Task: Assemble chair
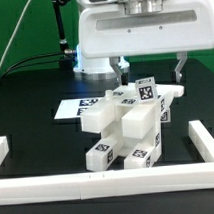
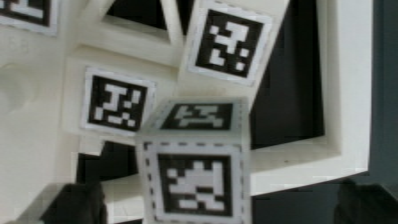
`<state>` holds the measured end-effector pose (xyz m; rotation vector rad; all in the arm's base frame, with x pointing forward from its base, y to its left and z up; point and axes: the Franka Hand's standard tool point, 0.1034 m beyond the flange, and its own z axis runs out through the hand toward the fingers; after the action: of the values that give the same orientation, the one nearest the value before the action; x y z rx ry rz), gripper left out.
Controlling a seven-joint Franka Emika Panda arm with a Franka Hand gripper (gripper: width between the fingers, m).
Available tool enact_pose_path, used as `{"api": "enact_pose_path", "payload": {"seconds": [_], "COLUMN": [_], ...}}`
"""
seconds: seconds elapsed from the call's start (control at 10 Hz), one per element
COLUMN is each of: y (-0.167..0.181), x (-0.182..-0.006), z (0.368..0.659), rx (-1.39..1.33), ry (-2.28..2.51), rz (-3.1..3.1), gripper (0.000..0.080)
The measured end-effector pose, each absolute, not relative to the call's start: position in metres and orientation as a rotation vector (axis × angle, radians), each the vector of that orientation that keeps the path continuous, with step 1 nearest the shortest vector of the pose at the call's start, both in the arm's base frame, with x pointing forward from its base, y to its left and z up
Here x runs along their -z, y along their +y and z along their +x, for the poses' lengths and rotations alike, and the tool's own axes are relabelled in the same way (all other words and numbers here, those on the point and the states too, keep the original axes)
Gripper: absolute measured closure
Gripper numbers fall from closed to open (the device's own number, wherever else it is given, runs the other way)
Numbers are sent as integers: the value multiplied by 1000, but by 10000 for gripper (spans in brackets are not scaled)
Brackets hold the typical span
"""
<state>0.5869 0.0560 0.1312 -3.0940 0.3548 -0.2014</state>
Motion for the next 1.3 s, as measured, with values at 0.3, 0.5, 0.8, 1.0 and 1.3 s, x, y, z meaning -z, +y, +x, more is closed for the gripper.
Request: {"api": "enact_pose_path", "payload": {"seconds": [0.3, 0.5, 0.8, 1.0, 1.3], "y": [55, 56, 56, 56, 56], "x": [-116, -114, -114, -114, -113], "z": [585, 582, 582, 582, 582], "rx": [204, 184, 184, 184, 183], "ry": [367, 381, 382, 382, 440], "rz": [-3111, -3111, -3112, -3112, -3101], "gripper": [151, 151, 409, 534, 534]}}
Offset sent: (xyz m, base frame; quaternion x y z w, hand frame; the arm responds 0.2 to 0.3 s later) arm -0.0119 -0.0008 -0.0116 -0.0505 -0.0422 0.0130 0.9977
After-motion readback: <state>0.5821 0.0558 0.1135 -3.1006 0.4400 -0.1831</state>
